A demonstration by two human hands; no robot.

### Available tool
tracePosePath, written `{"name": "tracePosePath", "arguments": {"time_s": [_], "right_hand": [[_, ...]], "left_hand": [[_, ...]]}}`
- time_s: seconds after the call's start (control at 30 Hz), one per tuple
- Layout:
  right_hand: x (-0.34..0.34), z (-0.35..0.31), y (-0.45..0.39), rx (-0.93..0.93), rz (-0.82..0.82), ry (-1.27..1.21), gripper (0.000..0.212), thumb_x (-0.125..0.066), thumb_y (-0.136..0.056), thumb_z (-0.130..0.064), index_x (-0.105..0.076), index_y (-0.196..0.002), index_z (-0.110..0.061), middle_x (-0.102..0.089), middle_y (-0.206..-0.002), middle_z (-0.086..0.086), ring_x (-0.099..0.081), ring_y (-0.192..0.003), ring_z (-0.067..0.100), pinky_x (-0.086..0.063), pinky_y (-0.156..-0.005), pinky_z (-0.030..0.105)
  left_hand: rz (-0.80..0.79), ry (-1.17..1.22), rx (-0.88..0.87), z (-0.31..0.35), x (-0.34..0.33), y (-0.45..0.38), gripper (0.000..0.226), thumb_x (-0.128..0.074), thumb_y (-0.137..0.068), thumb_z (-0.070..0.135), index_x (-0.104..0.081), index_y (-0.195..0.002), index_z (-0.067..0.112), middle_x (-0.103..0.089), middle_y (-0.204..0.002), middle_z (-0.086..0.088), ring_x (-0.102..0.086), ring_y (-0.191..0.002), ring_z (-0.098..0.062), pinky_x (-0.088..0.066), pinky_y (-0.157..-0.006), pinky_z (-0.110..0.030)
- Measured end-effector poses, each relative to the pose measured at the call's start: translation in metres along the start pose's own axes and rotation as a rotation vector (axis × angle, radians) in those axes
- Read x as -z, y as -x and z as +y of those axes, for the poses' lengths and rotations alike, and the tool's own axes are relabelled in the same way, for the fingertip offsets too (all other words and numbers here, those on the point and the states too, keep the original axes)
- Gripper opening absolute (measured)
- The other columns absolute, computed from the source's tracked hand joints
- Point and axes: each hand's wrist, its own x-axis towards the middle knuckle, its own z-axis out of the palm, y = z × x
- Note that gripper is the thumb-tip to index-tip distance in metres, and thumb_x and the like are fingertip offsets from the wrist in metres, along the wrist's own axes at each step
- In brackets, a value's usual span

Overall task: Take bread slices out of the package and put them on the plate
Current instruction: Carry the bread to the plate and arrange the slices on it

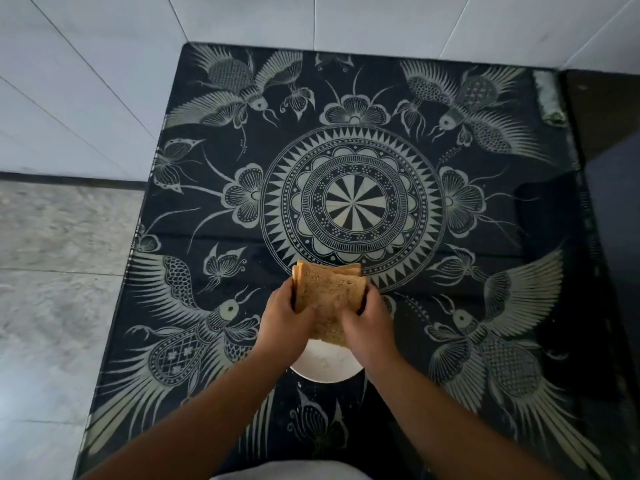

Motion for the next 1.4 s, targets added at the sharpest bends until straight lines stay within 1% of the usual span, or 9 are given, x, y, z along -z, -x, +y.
{"name": "tracePosePath", "arguments": {"time_s": [0.13, 0.2, 0.43, 0.6, 0.73, 0.93, 1.03, 1.23, 1.4], "right_hand": [[0.0, 0.001, 0.002, -0.028, 0.004, 0.109, 0.064, -0.066, -0.085, -0.035, -0.04, -0.142, -0.023, -0.038, -0.133, 0.003, -0.048, -0.115, 0.019, -0.052, -0.086, 0.039], [-0.001, 0.001, 0.005, -0.05, 0.011, 0.109, 0.069, -0.067, -0.085, -0.038, -0.037, -0.144, -0.022, -0.033, -0.137, 0.003, -0.043, -0.118, 0.019, -0.05, -0.092, 0.042], [0.005, 0.003, 0.011, -0.039, -0.019, -0.018, 0.056, -0.067, -0.087, -0.026, -0.046, -0.139, -0.024, -0.041, -0.128, 0.001, -0.054, -0.106, 0.015, -0.058, -0.085, 0.042], [0.005, 0.012, 0.018, -0.026, -0.01, -0.048, 0.054, -0.069, -0.086, -0.024, -0.049, -0.136, -0.024, -0.043, -0.127, 0.0, -0.055, -0.1, 0.005, -0.058, -0.081, 0.036], [0.003, 0.015, 0.019, -0.023, -0.012, -0.042, 0.058, -0.068, -0.087, -0.026, -0.045, -0.141, -0.026, -0.041, -0.13, 0.0, -0.054, -0.101, 0.005, -0.053, -0.077, 0.028], [0.005, 0.013, 0.021, -0.031, -0.03, -0.058, 0.056, -0.067, -0.086, -0.022, -0.047, -0.137, -0.025, -0.049, -0.128, 0.003, -0.058, -0.105, 0.013, -0.057, -0.083, 0.037], [0.005, 0.018, 0.027, -0.036, -0.041, -0.047, 0.056, -0.068, -0.086, -0.023, -0.046, -0.137, -0.026, -0.05, -0.126, 0.003, -0.058, -0.109, 0.018, -0.057, -0.089, 0.045], [0.005, 0.023, 0.035, -0.017, -0.039, 0.035, 0.058, -0.068, -0.087, -0.027, -0.044, -0.139, -0.023, -0.044, -0.129, 0.002, -0.054, -0.11, 0.018, -0.054, -0.089, 0.04], [0.005, 0.023, 0.043, -0.078, -0.012, -0.041, 0.074, -0.069, -0.086, -0.022, -0.03, -0.149, -0.021, -0.031, -0.135, 0.001, -0.048, -0.113, 0.016, -0.05, -0.086, 0.033]], "left_hand": [[0.024, -0.045, -0.015, -0.005, -0.005, 0.004, 0.065, -0.062, -0.088, 0.024, -0.031, -0.145, 0.022, -0.04, -0.125, 0.005, -0.047, -0.107, -0.01, -0.039, -0.072, -0.012], [0.044, -0.022, -0.01, -0.007, -0.005, 0.005, 0.066, -0.064, -0.088, 0.023, -0.032, -0.145, 0.019, -0.041, -0.127, 0.003, -0.048, -0.111, -0.013, -0.043, -0.078, -0.018], [0.034, -0.008, -0.042, -0.007, -0.005, 0.012, 0.061, -0.062, -0.09, 0.02, -0.035, -0.145, 0.022, -0.043, -0.126, 0.002, -0.049, -0.095, 0.001, -0.045, -0.054, -0.004], [0.044, 0.052, -0.063, -0.014, -0.004, 0.025, 0.054, -0.063, -0.088, 0.025, -0.04, -0.136, 0.033, -0.057, -0.12, 0.01, -0.057, -0.099, 0.005, -0.049, -0.068, -0.012], [0.029, 0.0, -0.1, -0.018, -0.005, 0.03, 0.063, -0.062, -0.085, 0.019, -0.038, -0.143, 0.031, -0.049, -0.118, 0.013, -0.049, -0.105, 0.003, -0.04, -0.075, -0.01], [0.024, -0.015, -0.116, -0.019, -0.005, 0.033, 0.062, -0.064, -0.086, 0.018, -0.04, -0.142, 0.028, -0.046, -0.113, 0.018, -0.048, -0.103, 0.006, -0.04, -0.067, -0.007], [0.008, -0.001, -0.089, -0.026, -0.005, 0.04, 0.065, -0.065, -0.087, 0.017, -0.038, -0.145, 0.022, -0.047, -0.12, 0.011, -0.048, -0.105, 0.004, -0.04, -0.075, -0.01], [-0.016, 0.001, -0.09, -0.033, -0.003, 0.046, 0.068, -0.065, -0.088, 0.014, -0.034, -0.148, 0.021, -0.044, -0.122, 0.01, -0.05, -0.11, -0.004, -0.046, -0.087, -0.02], [-0.026, -0.022, -0.08, -0.037, -0.005, 0.048, 0.07, -0.066, -0.088, 0.016, -0.031, -0.148, 0.02, -0.036, -0.133, 0.001, -0.05, -0.104, -0.002, -0.045, -0.069, -0.005]]}}
